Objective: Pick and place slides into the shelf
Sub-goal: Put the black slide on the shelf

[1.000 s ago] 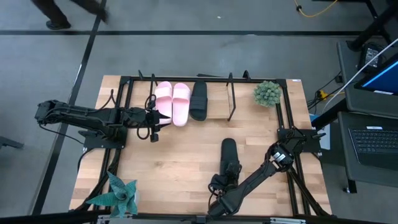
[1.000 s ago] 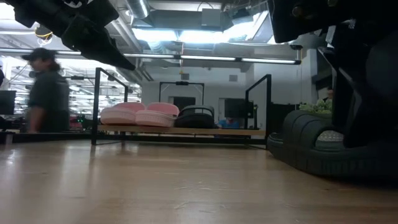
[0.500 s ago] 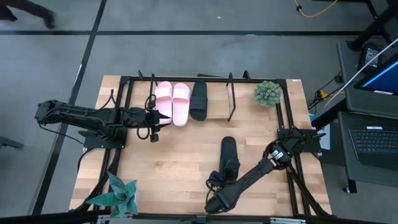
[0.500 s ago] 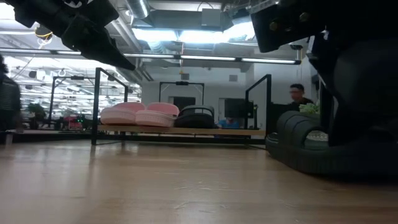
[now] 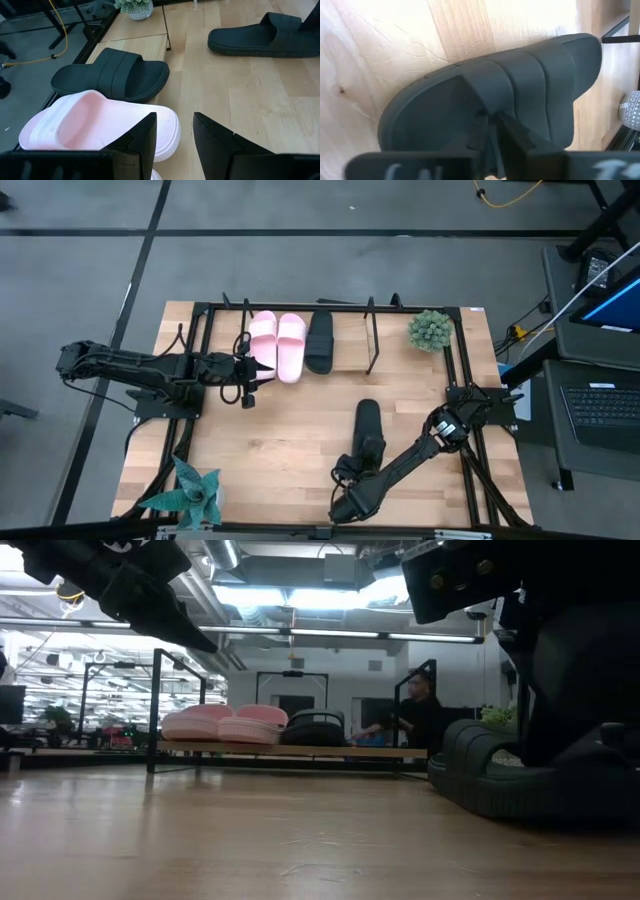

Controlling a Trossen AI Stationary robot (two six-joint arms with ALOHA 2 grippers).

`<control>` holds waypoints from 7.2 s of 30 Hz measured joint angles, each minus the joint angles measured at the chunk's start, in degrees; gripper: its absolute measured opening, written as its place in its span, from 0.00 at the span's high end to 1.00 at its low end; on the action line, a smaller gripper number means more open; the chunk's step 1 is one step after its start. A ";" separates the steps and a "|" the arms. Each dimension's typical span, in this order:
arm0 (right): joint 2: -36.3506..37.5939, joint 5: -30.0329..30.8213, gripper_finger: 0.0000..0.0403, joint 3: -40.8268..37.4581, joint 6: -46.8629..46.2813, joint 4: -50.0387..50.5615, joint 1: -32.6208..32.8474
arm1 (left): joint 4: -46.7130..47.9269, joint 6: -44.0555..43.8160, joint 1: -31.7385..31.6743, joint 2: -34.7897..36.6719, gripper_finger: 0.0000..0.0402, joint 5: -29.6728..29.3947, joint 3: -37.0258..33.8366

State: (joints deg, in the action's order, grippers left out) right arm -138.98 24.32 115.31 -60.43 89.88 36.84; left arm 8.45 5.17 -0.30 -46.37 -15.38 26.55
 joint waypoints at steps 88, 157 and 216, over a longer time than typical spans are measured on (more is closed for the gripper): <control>23.63 47.27 1.00 -0.02 26.45 0.11 -13.03 | 0.00 -2.03 0.02 -0.02 0.70 0.02 -0.02; 23.19 37.21 1.00 -11.61 28.10 -1.59 -34.10 | 0.04 -1.70 0.00 -0.02 0.70 0.02 -0.02; 16.70 26.81 1.00 -11.58 32.30 -3.48 -34.20 | 0.04 -2.11 0.01 -0.02 0.70 0.02 -0.02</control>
State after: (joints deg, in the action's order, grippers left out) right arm -122.28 51.12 103.72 -28.13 86.41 2.64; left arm 8.49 3.06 -0.29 -46.39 -15.35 26.52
